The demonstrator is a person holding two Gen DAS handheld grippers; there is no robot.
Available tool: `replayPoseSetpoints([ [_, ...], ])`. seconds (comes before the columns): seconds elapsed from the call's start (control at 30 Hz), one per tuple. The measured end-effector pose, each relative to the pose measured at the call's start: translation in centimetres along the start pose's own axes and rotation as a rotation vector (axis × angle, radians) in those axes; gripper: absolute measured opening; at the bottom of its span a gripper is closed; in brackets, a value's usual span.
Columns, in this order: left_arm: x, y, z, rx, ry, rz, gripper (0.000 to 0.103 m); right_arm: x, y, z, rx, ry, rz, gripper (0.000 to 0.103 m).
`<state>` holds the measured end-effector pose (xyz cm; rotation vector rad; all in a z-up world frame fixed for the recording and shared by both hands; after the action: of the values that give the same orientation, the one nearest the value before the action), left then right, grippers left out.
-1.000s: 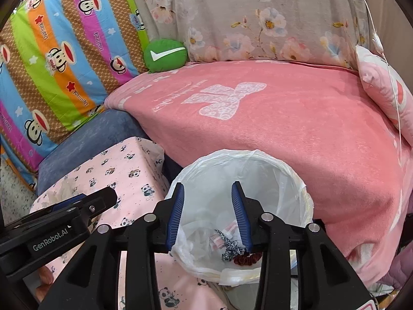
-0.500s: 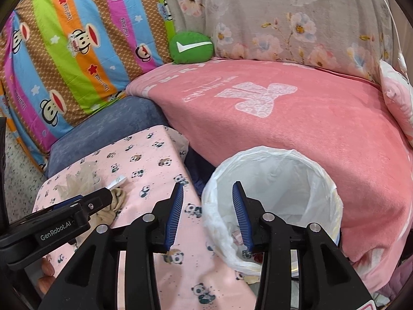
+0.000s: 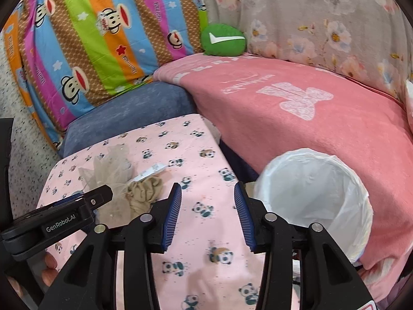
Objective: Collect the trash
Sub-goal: 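Move both open tools back over the remaining table items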
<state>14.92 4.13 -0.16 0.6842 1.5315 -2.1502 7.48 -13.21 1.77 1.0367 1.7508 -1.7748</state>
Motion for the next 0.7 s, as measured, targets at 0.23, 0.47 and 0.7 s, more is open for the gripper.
replayPoseSetpoints([
  [0.23, -0.7, 0.0, -5.9, -0.068, -0.085, 0.011, 0.073, -0.3, 1.5, -4.4, -0.049, -0.063, -0.019, 0.048],
  [0.47, -1.1, 1.0, -13.1, -0.152, -0.198, -0.011, 0.073, -0.3, 3.9, -8.5, -0.103, -0.111, -0.054, 0.049],
  [0.7, -1.6, 2.2, -19.3, -0.210, -0.304, -0.026, 0.073, -0.4, 6.7, -11.6, -0.139, -0.130, -0.091, 0.049],
])
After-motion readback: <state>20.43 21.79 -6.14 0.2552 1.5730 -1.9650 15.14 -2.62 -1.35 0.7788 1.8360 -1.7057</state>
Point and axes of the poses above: each gripper's, at about its wrist camera, not at the fingertips, and y roughly the way its jaws point, z to its right, x to its underside, the point moved 1 cm from there along y, roughly the way its jaws point, and after that the axes turned 3 degrees about -y, right-handed, at the moved point
